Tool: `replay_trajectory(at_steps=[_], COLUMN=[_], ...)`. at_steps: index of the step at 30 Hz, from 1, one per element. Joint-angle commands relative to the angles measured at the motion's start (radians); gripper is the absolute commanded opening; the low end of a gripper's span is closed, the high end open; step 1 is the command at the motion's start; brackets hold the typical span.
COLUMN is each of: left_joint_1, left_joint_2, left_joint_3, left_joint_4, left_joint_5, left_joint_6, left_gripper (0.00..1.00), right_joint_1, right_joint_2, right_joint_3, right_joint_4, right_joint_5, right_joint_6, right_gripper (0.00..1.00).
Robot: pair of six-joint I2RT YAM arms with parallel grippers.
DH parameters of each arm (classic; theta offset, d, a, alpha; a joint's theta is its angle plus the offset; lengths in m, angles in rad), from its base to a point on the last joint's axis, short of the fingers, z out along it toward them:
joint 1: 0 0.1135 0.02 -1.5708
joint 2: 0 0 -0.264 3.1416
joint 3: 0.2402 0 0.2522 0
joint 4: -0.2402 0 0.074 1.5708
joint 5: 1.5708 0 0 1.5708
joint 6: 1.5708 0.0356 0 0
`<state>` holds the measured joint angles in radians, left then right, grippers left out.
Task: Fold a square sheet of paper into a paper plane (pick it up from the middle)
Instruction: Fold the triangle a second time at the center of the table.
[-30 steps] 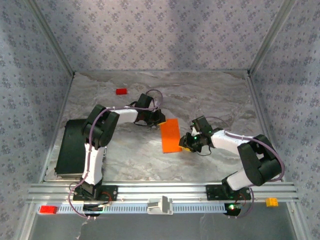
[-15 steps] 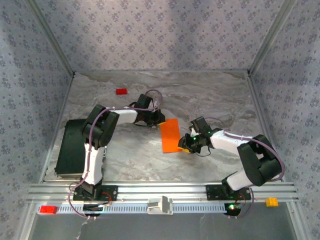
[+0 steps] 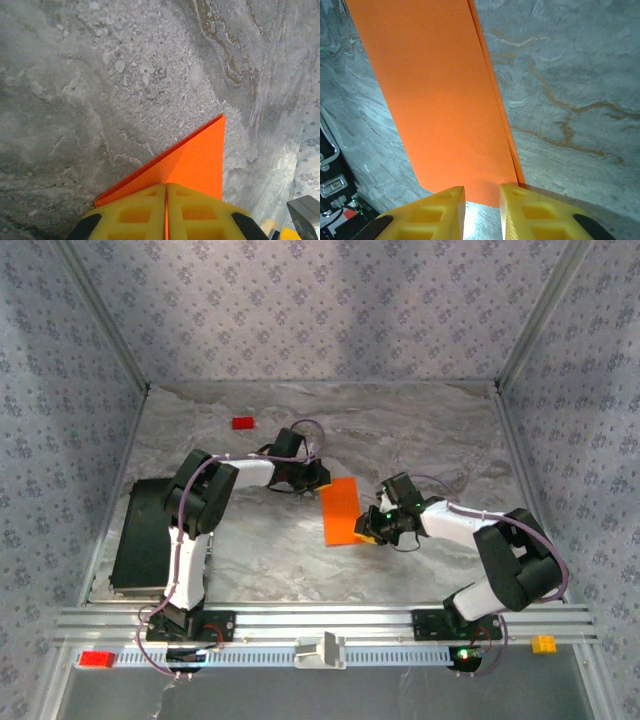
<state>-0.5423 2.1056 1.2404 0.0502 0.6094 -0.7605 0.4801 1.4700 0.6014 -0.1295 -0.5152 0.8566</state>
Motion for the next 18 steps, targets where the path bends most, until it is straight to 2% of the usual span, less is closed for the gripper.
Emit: replay_trajectory(at_steps=[1, 7, 18], left_joint_1=[-0.005, -0.006, -0.006], left_joint_2=[0.034, 0.034, 0.034], left_joint_3=[-0.041, -0.039, -0.039], left_joint_4=[-0.084, -0.081, -0.08], left_joint_5=[-0.024, -0.027, -0.025], left_joint_6=[-0.001, -0.007, -0.011], left_gripper=[0.09, 0.09, 0.09], right_joint_1=[-0.02, -0.008, 0.006], right_joint_2=[-0.021, -0.044, -0.011], right_joint_3=[0.003, -0.001, -0.033], right_joint_4=[0.001, -0.098, -0.041], right_joint_5=[-0.039, 0.019, 0.015], right_joint_6=[-0.006, -0.023, 0.001], right_gripper=[0.26, 0.28, 0.29])
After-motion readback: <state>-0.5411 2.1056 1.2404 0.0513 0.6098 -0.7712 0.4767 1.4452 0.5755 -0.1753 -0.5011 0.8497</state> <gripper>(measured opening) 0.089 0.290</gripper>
